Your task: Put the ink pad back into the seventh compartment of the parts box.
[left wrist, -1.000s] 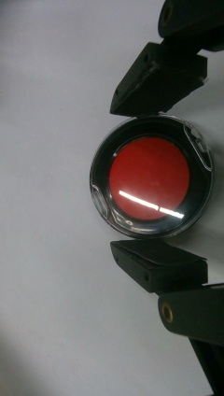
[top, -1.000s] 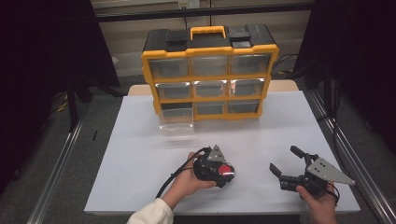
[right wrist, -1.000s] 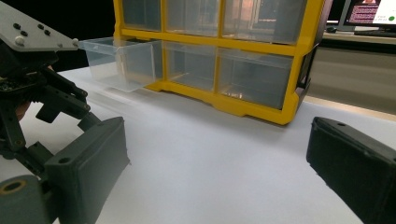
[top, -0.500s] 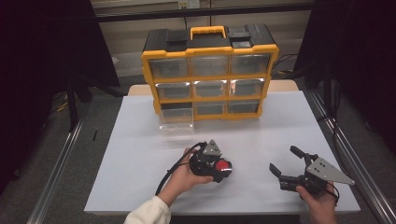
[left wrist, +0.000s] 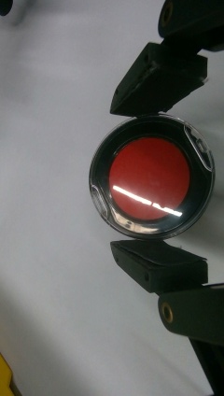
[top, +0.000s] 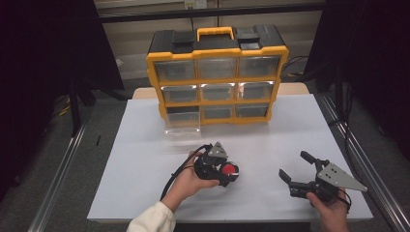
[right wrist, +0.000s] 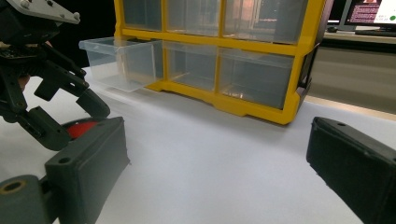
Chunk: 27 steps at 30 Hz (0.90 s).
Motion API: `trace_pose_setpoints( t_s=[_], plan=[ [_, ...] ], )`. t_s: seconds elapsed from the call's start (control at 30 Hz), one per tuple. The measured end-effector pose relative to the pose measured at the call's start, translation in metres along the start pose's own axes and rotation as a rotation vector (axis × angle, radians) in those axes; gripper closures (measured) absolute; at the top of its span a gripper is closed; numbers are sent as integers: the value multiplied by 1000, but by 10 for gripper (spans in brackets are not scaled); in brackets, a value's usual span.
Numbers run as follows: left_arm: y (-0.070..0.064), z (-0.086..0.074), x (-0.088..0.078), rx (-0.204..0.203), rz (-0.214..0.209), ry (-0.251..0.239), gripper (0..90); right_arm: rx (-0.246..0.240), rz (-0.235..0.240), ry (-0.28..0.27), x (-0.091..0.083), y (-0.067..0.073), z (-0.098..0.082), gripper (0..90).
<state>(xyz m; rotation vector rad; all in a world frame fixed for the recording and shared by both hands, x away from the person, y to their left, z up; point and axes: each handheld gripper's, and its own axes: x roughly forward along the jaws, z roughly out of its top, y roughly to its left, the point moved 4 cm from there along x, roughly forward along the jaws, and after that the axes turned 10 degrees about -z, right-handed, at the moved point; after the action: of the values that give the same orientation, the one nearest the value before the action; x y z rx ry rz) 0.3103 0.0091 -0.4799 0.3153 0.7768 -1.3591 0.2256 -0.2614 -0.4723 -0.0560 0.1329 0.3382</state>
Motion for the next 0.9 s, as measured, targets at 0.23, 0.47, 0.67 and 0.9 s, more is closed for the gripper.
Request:
trace_pose_setpoints(
  t_s=[0.23, 0.47, 0.67, 0.9],
  plan=[
    [3, 2, -5, -25, 4, -12, 293, -2, 3, 0, 0, 0, 0, 49],
    [5, 6, -12, -26, 12, -15, 293, 0, 1, 1, 0, 0, 0, 49],
    [7, 8, -16, -28, 17, -23, 294, -3, 4, 2, 0, 0, 0, 49],
    [10, 10, -21, -40, 27, -30, 293, -2, 6, 3, 0, 1, 0, 49]
  ],
)
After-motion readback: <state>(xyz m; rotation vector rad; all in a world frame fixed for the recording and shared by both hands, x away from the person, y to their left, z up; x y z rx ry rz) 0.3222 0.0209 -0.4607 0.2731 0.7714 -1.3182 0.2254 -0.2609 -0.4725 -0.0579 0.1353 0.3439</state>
